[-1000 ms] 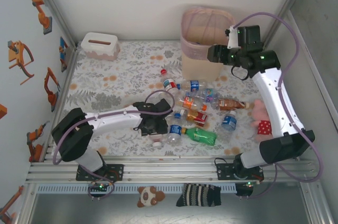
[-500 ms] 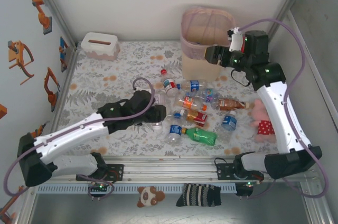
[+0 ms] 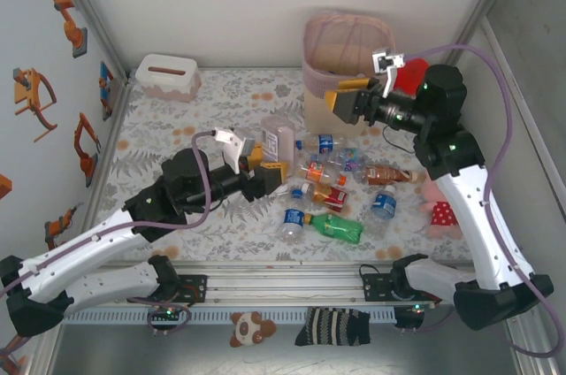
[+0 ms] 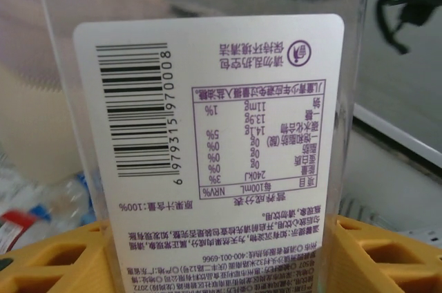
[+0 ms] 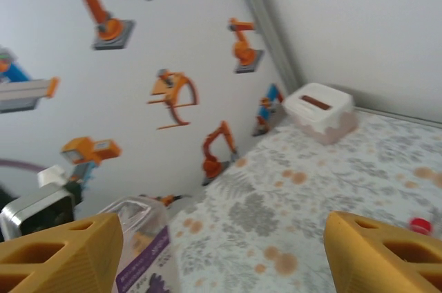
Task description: Put the plastic bottles in the bin
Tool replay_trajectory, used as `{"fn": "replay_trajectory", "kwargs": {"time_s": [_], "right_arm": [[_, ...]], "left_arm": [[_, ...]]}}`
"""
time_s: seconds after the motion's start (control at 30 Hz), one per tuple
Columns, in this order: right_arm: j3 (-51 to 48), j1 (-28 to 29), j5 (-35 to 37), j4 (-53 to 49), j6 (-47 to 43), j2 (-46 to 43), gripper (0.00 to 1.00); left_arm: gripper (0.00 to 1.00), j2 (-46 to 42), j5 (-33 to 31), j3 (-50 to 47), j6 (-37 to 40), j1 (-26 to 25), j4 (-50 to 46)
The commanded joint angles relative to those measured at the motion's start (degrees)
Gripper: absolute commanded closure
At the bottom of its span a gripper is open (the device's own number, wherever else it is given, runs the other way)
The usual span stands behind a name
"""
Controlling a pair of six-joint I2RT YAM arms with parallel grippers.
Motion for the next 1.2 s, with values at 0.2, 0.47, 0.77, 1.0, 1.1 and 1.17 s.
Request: {"fn": "replay_trajectory", "kwargs": {"time_s": [0.2,0.47,0.77,1.0,1.1,1.17], "right_arm": [[0.36,9.08,-11.02,3.48,-8.49,-6.3,0.11],[0.98,13.58,-9.89,0.65,-11.56,-7.49,0.04],[0.41,17.59,-12.29,-3.4,-15.13,-7.28,0.04],[-1.38,18.7,-11.15,-4.9,-17.59,-8.0,0.14],[-1.83,18.67,-11.48,-4.98,-17.83,-8.09,0.2],[-1.68,18.77,-11.64,-5.7,-18.12,-8.09,0.22]], "left_arm": [[0.51,3.64,23.17,5.16,7.61,-0.34,12.69],[0.55,6.11,29.93,7.18,6.55,-0.28,16.65],[0.55,7.51,31.56,7.85,6.91,-0.35,18.87],[0.55,7.55,31.75,7.39,6.4,-0.34,20.56],[0.54,7.61,31.67,7.5,6.38,-0.34,20.97],[0.54,7.65,31.58,7.5,6.55,-0.27,20.94]]}}
